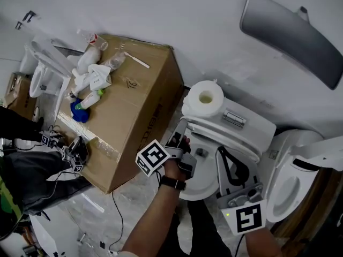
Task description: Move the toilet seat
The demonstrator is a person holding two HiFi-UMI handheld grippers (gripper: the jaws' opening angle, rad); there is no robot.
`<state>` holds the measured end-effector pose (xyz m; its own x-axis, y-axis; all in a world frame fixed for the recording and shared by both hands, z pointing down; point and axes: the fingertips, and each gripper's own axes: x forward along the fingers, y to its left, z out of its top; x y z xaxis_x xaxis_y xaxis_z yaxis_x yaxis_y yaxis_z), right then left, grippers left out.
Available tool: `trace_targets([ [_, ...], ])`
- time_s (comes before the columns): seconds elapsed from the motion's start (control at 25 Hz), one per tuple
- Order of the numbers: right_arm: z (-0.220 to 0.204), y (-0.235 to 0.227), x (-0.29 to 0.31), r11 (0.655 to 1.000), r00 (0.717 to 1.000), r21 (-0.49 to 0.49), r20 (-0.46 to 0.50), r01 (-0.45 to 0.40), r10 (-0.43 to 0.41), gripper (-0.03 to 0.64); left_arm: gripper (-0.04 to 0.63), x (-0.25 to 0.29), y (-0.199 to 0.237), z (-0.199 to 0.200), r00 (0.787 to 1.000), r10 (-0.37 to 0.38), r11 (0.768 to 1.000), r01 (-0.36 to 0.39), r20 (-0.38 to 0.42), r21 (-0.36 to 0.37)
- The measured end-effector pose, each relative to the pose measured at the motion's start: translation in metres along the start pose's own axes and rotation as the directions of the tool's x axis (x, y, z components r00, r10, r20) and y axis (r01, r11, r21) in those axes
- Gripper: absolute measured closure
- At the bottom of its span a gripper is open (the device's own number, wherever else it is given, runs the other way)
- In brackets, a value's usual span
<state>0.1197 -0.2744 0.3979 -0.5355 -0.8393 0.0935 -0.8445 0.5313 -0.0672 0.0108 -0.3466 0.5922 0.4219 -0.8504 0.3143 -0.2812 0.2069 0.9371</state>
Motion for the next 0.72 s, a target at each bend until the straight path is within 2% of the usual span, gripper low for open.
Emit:
trace_targets([
  [0.12, -0.004, -0.005, 0.002, 1.0, 1.0, 0.002, -0.009, -0.001, 0.001, 0.603, 0.382, 0.004, 0.0, 0.002, 0.999, -0.019, 1.0, 0.02, 0.031, -0.022],
  [0.4, -0.007, -0.01, 0.004, 1.0, 1.0, 0.008, -0.009, -0.001, 0.001, 0.603, 0.393, 0.007, 0.001, 0.002, 0.997, -0.01, 1.0, 0.012, 0.072, -0.024],
  [0.72, -0.004, -0.012, 0.003, 1.0, 1.0, 0.013, -0.005, 0.008, -0.008, 0.603, 0.395, 0.002, -0.002, 0.002, 0.997, -0.014, 1.0, 0.015, 0.071, -0.016],
])
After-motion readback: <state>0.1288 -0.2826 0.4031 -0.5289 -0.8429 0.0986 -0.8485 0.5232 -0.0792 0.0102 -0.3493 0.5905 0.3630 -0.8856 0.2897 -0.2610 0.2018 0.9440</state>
